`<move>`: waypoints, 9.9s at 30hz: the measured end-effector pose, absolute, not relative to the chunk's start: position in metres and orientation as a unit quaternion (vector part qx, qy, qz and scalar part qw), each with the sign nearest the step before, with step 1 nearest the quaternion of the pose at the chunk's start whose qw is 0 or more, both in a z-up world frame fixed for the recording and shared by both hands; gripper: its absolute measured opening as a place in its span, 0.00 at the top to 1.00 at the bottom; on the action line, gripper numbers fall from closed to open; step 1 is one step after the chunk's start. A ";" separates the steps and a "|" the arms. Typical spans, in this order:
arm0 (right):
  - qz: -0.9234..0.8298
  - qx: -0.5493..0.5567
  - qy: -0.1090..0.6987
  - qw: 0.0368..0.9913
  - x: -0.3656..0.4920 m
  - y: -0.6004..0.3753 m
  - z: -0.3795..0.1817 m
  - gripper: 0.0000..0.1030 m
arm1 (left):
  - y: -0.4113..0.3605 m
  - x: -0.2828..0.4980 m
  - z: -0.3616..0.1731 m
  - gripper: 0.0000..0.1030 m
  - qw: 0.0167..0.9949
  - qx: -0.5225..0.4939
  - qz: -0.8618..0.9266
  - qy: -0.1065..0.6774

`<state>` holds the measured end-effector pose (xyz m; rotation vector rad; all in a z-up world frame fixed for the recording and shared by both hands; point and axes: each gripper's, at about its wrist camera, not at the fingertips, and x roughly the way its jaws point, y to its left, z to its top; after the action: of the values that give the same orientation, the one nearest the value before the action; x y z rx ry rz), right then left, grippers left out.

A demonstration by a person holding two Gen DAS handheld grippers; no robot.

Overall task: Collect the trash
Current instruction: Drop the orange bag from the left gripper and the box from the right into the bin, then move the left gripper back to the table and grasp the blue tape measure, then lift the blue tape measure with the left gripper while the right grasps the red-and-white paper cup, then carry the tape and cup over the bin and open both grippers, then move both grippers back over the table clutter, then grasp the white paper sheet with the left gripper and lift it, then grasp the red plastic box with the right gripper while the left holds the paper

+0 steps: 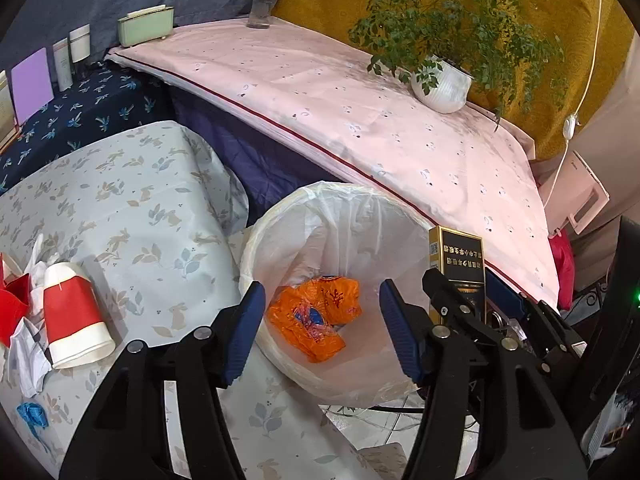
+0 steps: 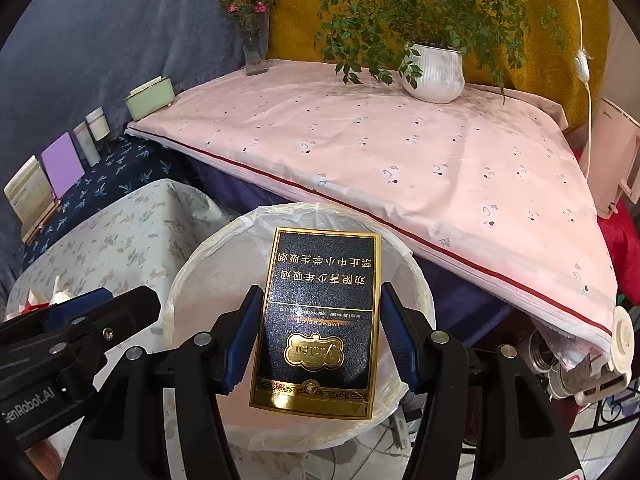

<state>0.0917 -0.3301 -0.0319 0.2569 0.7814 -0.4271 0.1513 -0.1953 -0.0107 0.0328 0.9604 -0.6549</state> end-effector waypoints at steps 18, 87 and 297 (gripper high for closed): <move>-0.194 0.099 0.379 0.900 0.111 -0.313 -0.025 0.45 | -0.155 0.165 -0.007 0.44 0.858 0.003 -0.259 0.444; -0.023 0.032 0.415 0.909 0.118 -0.069 -0.034 0.38 | 0.113 0.136 -0.101 0.30 0.855 -0.099 0.008 0.510; 0.049 0.063 0.421 0.903 0.161 -0.022 -0.035 0.56 | 0.170 0.124 -0.052 0.98 0.891 -0.049 -0.076 0.445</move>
<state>0.1613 -0.0219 -0.0348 0.1303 0.8710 0.1005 0.1237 0.1700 -0.0517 -0.1010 0.9233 -0.1582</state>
